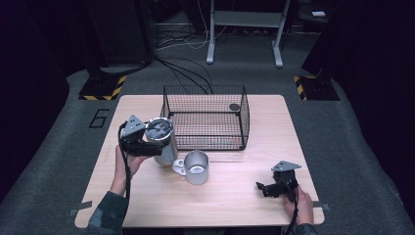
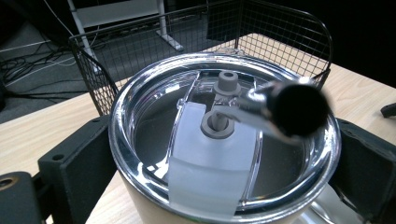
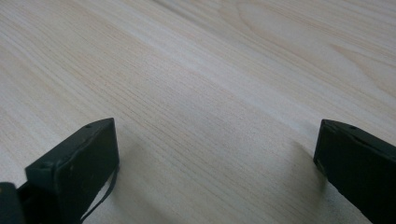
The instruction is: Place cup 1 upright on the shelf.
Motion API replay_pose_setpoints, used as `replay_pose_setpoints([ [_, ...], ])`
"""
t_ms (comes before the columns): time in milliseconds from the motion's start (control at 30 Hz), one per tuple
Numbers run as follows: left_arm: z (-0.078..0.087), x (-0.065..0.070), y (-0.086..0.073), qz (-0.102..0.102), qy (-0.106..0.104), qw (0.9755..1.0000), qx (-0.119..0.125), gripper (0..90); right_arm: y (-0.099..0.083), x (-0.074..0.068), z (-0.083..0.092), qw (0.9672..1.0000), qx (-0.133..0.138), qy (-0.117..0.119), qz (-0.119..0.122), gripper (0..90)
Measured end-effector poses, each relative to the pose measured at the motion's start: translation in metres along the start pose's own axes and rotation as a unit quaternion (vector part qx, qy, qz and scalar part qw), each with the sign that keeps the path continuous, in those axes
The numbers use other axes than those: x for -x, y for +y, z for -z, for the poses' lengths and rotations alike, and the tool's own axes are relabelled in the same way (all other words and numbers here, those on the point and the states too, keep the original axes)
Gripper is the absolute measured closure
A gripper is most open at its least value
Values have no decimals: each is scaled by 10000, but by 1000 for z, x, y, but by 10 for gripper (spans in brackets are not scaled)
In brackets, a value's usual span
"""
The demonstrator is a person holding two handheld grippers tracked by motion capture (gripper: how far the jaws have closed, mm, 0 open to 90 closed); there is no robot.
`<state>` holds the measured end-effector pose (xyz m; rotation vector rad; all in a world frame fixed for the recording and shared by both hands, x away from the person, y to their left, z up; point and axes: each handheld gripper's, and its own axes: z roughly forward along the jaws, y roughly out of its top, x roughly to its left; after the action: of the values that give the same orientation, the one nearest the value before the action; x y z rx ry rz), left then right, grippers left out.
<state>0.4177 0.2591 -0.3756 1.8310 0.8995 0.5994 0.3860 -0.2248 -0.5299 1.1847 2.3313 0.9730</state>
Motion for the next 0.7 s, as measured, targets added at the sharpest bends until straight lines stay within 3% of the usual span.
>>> replay_pose_setpoints([
  [700,12,0,27,-11,-120,9999,48,39,0,0,0,10000,0,1,1,0],
])
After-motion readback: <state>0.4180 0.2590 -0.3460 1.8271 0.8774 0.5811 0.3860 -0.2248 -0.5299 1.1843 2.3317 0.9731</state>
